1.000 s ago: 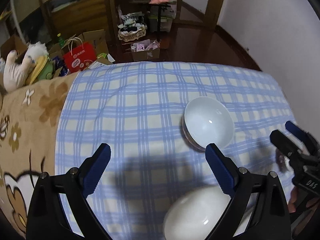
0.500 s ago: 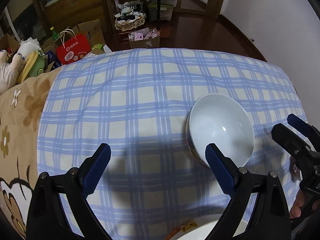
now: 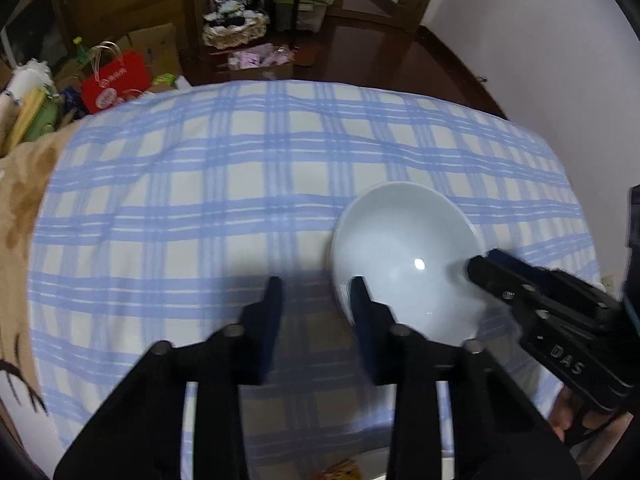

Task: Organize plates and bowls
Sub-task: 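Close both grippers on opposite rims of the red-patterned bowl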

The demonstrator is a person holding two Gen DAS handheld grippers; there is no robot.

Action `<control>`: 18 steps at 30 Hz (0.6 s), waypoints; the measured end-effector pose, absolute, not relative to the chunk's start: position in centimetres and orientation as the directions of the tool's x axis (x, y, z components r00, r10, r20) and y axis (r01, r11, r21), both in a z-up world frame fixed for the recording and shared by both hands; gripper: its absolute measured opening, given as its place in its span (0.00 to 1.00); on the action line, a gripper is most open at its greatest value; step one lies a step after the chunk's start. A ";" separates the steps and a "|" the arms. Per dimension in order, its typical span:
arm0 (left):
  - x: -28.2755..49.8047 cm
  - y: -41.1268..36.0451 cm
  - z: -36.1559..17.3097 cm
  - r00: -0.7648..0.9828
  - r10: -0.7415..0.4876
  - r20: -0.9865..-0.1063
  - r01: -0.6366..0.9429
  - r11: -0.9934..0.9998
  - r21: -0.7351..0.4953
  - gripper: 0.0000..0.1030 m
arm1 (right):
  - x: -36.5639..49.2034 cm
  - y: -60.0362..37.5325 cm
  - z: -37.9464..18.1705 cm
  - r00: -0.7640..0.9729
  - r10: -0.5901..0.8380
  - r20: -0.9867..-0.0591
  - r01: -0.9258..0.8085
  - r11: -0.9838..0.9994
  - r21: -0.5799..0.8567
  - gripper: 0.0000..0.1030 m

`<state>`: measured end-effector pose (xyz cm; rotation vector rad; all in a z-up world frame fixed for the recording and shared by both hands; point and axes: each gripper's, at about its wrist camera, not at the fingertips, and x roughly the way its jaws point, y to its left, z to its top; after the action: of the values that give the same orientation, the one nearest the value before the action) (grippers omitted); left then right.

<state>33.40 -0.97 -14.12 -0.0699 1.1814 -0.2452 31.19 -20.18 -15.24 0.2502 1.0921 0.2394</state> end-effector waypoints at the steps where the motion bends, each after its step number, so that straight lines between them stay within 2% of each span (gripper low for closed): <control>1: 33.4 -1.0 -14.2 0.349 -0.241 -0.906 0.157 0.968 -0.197 0.17 | 31.1 -20.2 -15.4 0.438 0.326 -0.838 -0.065 0.941 0.333 0.26; 3: 33.2 -1.1 -14.4 0.337 -0.263 -0.904 0.161 0.962 -0.220 0.11 | 31.1 -20.2 -15.5 0.433 0.349 -0.831 -0.072 0.932 0.354 0.24; 6: 32.8 -1.4 -14.2 0.342 -0.254 -0.905 0.175 0.963 -0.205 0.10 | 31.0 -19.9 -15.7 0.417 0.381 -0.825 -0.081 0.920 0.384 0.12; 18: 29.6 -1.4 -11.3 0.361 -0.249 -0.898 0.154 0.966 -0.206 0.09 | 29.0 -18.7 -12.2 0.469 0.342 -0.814 -0.097 0.936 0.338 0.12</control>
<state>29.60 -1.39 -11.34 -0.0921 1.1730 -0.2602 28.96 -18.73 -12.22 0.2595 1.0515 0.2728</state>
